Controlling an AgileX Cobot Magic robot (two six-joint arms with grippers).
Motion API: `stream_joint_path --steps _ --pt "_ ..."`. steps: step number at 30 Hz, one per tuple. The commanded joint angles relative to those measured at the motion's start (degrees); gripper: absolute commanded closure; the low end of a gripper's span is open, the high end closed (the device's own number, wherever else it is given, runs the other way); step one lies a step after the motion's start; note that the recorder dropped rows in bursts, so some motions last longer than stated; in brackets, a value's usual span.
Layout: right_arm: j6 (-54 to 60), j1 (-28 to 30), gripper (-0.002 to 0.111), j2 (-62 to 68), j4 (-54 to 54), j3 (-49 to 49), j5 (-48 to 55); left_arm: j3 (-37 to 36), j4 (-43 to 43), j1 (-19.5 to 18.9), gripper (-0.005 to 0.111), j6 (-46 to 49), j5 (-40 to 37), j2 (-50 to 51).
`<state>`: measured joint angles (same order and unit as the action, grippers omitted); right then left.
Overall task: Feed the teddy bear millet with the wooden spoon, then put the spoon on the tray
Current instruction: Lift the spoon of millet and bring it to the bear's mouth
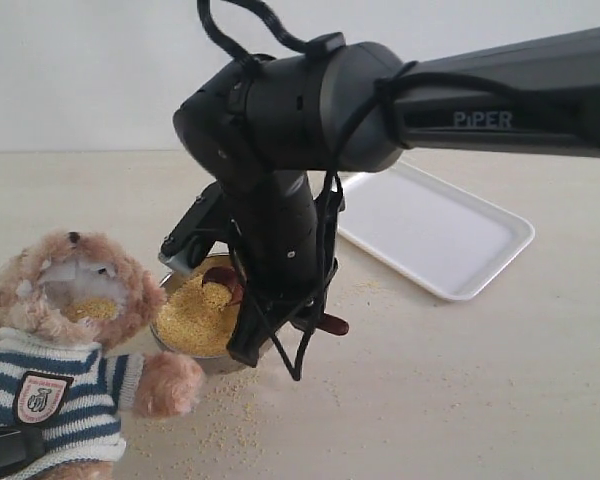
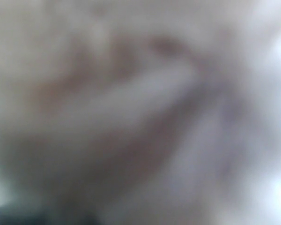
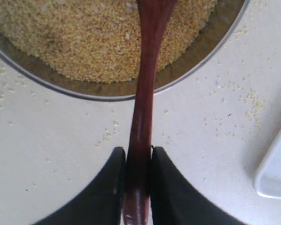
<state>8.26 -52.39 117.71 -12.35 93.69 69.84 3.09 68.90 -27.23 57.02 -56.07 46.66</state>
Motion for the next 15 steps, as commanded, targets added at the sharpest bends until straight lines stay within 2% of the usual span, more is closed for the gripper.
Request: stream_joint_path --steps 1,10,15 --pt "-0.08 1.7 0.107 -2.18 4.2 0.41 0.12 -0.11 1.1 -0.17 0.102 0.39 -0.67 -0.48" --pt "3.24 5.03 0.107 -5.27 19.43 0.29 0.12 -0.11 1.1 -0.17 0.102 0.39 -0.67 -0.48" --pt "3.62 6.84 0.107 -7.34 22.34 -0.75 0.12 -0.11 1.1 -0.17 0.102 0.39 -0.67 -0.48"
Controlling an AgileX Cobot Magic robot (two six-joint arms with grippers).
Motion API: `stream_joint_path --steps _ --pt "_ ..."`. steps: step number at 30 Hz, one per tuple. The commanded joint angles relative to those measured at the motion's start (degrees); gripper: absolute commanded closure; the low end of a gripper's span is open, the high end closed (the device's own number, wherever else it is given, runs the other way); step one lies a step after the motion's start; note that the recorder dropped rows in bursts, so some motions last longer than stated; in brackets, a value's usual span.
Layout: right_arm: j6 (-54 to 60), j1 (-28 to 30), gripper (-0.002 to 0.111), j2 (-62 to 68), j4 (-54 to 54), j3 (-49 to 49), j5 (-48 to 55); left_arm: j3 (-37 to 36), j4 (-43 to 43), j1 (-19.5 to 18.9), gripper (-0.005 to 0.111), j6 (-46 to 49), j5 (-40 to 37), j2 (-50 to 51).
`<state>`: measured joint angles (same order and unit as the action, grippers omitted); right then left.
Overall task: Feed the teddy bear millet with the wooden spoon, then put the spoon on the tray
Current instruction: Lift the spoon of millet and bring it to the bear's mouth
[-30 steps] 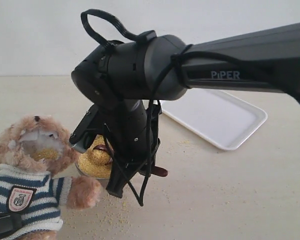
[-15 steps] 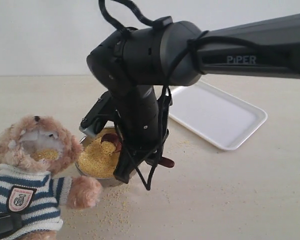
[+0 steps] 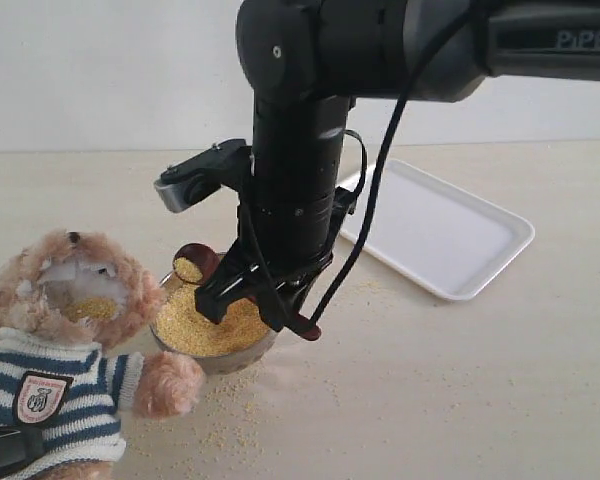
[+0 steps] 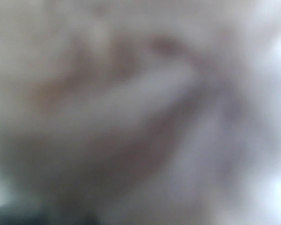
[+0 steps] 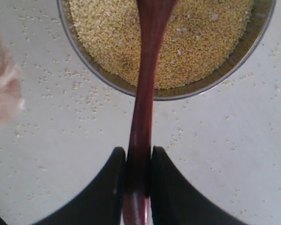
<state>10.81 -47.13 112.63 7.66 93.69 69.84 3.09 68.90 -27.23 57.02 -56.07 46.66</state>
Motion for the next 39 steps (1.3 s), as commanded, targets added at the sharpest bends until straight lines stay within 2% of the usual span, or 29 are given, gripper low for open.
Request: stream_joint_path --steps 1,6,14,27,39 --pt "1.34 2.02 0.107 -2.79 2.64 -1.42 0.12 -0.11 1.1 -0.17 0.102 0.39 -0.67 -0.48" --pt "2.26 4.02 0.107 -6.61 3.69 -6.97 0.12 -0.11 1.1 -0.17 0.102 0.39 -0.67 -0.48" --pt "9.51 4.87 0.107 -12.77 13.49 -14.88 0.12 -0.11 1.1 -0.17 0.102 0.39 -0.67 -0.48" --pt "10.34 5.44 0.107 -14.02 19.42 -15.21 0.12 -0.11 1.1 -0.17 0.102 0.39 -0.67 -0.48" --pt "10.31 -0.14 0.107 -15.65 19.92 -13.66 0.12 -0.11 1.1 -0.17 0.102 0.39 -0.67 -0.48"
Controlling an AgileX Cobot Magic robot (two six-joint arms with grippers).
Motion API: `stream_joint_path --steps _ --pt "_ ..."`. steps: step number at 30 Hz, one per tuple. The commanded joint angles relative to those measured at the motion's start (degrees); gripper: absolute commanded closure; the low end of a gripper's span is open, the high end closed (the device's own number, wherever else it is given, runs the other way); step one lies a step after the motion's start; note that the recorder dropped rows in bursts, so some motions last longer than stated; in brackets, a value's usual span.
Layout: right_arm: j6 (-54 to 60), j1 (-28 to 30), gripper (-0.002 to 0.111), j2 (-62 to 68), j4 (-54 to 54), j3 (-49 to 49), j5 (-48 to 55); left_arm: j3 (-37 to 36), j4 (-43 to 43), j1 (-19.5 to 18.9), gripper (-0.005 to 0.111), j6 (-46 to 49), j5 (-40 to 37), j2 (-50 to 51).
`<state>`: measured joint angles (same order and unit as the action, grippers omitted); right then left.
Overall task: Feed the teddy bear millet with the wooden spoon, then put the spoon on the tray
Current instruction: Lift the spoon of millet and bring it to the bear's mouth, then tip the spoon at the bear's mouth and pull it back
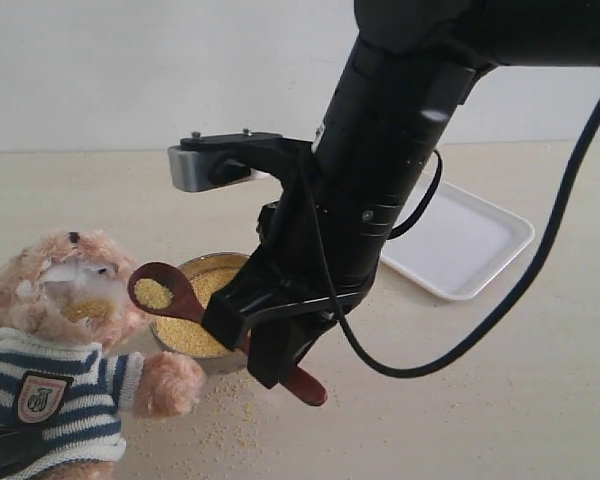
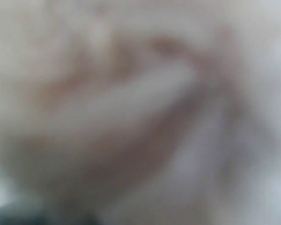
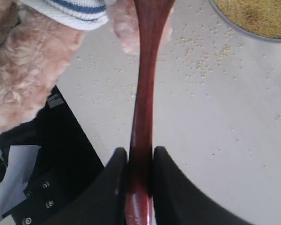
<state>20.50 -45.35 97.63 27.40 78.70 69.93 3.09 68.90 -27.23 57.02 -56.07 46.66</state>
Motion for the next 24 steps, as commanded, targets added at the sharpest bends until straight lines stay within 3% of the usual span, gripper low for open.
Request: stream_joint_path --steps 1,10,24 --pt "0.51 -2.52 0.107 -0.66 0.18 2.06 0.03 -0.11 1.1 -0.17 0.102 0.39 -0.67 -0.48" --pt "-0.8 -5.95 0.107 0.2 -2.37 7.89 0.03 -0.11 1.1 -0.17 0.102 0.39 -0.67 -0.48" --pt "-2.45 -8.44 0.107 3.68 -10.83 8.98 -3.1 -0.11 1.1 -0.17 0.102 0.39 -0.67 -0.48"
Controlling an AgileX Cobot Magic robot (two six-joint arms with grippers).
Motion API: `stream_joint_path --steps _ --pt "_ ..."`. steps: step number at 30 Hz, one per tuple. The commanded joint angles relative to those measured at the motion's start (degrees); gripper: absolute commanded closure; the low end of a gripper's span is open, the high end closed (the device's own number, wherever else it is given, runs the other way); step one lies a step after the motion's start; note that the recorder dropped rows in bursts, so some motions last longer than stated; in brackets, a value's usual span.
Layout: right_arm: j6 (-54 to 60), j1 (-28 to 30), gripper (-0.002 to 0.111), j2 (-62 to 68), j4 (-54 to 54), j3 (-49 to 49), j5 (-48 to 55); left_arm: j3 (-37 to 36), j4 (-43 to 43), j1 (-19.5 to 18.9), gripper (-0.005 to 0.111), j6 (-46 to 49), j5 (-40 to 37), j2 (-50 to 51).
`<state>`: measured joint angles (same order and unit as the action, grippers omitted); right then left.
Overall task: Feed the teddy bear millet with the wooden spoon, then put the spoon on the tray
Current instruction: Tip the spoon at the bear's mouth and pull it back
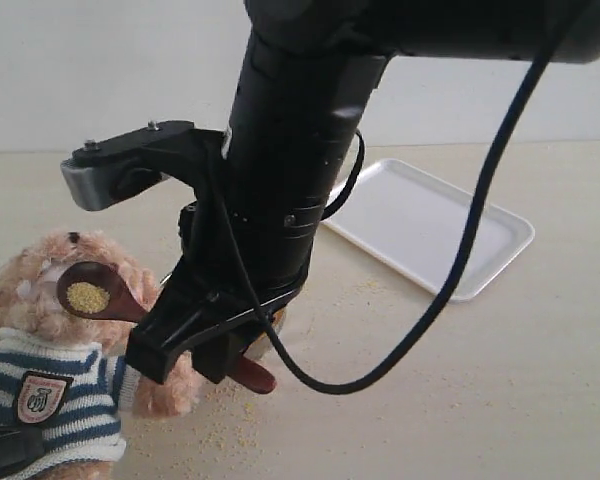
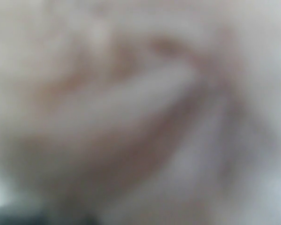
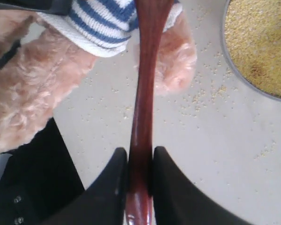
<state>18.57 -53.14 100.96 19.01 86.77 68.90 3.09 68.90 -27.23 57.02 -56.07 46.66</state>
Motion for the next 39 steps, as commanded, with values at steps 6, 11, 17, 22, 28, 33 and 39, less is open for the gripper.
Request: stream_joint_path --steps 6,11,17,22,28,33,39 --pt "-0.52 -1.74 0.107 2.39 -5.06 2.0 -2.52 -0.11 1.1 -0.17 0.102 0.41 -0.67 -0.48" --pt "-0.52 -3.28 0.107 3.25 -8.68 2.0 -4.37 -0.11 1.1 -0.17 0.102 0.41 -0.67 -0.48" --pt "-3.73 -6.84 0.107 3.68 -22.6 2.51 -5.64 -0.11 1.1 -0.17 0.102 0.41 -0.67 -0.48" --pt "-6.41 -12.18 0.107 3.68 -35.5 2.51 -7.46 -0.11 1.1 -0.17 0.102 0.41 -0.67 -0.48" --pt "-11.03 -17.57 0.107 3.68 -47.55 2.51 -6.71 -0.11 1.1 -0.17 0.102 0.41 -0.67 -0.48" --pt "-13.99 -19.99 0.107 3.68 -54.76 2.51 -4.23 -0.11 1.1 -0.17 0.102 0.41 -0.67 -0.48" --pt "-14.51 -21.38 0.107 3.68 -57.19 2.51 -1.83 -0.11 1.1 -0.17 0.102 0.41 -0.67 -0.48"
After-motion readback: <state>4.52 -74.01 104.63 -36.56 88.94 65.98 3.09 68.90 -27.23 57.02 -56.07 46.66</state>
